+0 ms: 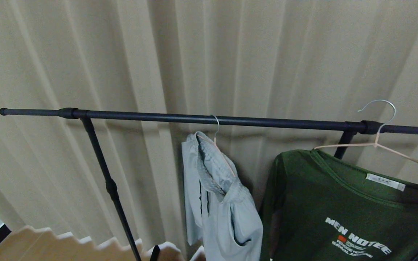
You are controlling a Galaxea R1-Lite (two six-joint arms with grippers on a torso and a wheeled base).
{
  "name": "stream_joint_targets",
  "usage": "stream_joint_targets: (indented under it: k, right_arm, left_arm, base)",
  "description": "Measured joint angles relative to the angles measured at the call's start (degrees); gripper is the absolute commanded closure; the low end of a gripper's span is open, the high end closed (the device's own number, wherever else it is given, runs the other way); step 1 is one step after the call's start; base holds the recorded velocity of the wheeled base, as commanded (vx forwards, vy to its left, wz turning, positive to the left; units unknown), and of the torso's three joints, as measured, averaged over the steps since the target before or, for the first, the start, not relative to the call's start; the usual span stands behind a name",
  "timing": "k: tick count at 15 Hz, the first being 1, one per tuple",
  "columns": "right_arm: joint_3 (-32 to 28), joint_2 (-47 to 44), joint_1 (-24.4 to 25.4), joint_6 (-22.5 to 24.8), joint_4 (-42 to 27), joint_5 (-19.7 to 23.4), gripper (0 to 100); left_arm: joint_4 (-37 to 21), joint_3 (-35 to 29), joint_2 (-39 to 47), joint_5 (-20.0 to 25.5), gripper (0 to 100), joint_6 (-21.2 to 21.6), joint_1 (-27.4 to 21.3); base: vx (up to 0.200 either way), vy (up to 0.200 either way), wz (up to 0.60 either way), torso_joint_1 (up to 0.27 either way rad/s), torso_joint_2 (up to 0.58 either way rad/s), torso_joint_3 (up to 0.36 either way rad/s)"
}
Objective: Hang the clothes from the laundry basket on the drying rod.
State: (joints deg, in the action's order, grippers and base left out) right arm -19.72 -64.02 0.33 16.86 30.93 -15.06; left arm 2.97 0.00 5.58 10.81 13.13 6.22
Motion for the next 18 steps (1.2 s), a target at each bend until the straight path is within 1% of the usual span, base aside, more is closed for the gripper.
stream_joint_targets:
  k: [4, 7, 12, 18]
  right_arm:
    - [-5.1, -8.7, 4.5, 0.1, 0.6, -4.3, 100]
    - [-6.6, -14.4, 8.2, 0.0, 0.8, -6.0, 100]
    - [-7.4, -20.1, 11.2, -0.1, 1.0, -6.2, 100]
    - [-6.8, -21.3, 15.2, -0.3, 1.0, -5.9, 100]
  left_arm:
    - [0.0, 0.0, 0.0, 0.0, 0, 0.0, 0.0]
    - [0.0, 0.0, 0.0, -0.1, 0, -0.1, 0.0]
    - [0.0, 0.0, 0.0, -0.1, 0, -0.1, 0.0]
    - [0.0, 0.0, 0.0, -0.3, 0, -0.1, 0.0]
  base:
    - [0.000, 0.000, 0.00, 0.000, 0.00, 0.000]
    - [0.000, 0.000, 0.00, 0.000, 0.00, 0.000]
    - [0.000, 0.000, 0.00, 0.000, 0.00, 0.000]
    - [0.000, 0.000, 0.00, 0.000, 0.00, 0.000]
